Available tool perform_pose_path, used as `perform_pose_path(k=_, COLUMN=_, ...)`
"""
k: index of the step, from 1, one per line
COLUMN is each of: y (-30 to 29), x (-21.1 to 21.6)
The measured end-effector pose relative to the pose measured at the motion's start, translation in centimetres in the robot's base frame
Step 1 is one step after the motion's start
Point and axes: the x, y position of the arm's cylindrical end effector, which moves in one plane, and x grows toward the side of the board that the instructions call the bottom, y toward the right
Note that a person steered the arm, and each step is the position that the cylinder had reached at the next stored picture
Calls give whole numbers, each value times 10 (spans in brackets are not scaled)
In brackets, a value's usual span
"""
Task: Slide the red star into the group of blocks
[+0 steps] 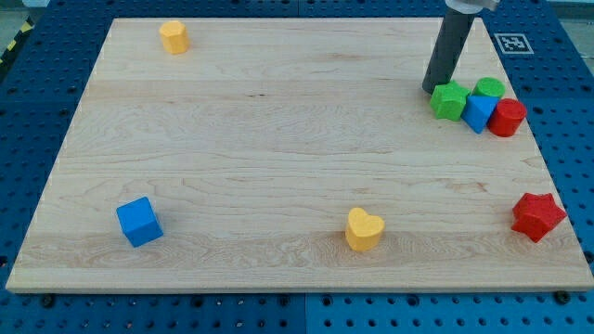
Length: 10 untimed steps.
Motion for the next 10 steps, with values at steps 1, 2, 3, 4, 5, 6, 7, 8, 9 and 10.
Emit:
perform_pose_path(k=1, y=-34, x=-2)
perform_pose_path(k=2, y=-71, x=6)
perform_pose_path(k=3, y=-66, x=40)
perform_pose_path(k=4, y=-30, x=84)
perform_pose_path(k=5, y=22, x=111)
perform_pose_path(k=6, y=77, x=112)
perform_pose_path(k=7, y=139, x=116)
perform_pose_path(k=8, y=159, x=132)
perform_pose_path(k=9, y=159, x=154)
perform_pose_path(k=10, y=157, x=205)
